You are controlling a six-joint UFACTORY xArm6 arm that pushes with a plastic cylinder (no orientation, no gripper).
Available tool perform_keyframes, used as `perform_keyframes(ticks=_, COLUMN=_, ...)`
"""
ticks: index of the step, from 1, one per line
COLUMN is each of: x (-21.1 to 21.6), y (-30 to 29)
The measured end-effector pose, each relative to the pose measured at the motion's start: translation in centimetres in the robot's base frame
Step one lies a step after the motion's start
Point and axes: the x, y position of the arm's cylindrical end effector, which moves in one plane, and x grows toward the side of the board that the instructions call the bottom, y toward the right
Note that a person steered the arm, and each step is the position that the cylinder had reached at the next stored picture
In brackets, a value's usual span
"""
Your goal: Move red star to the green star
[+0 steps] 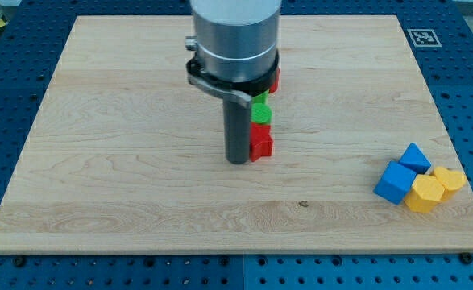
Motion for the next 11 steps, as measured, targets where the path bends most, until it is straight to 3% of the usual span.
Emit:
perform_keyframes(ticks=4, x=-3.7, y=0.5)
perform_keyframes(ticks=5, x=0.0, y=-0.1)
perform_keyframes(ticks=7, x=0.2, y=7.9)
perform_keyframes(ticks=8, x=0.2, y=8.2)
perform_keyframes(ticks=11, x=-3.1, y=2.0)
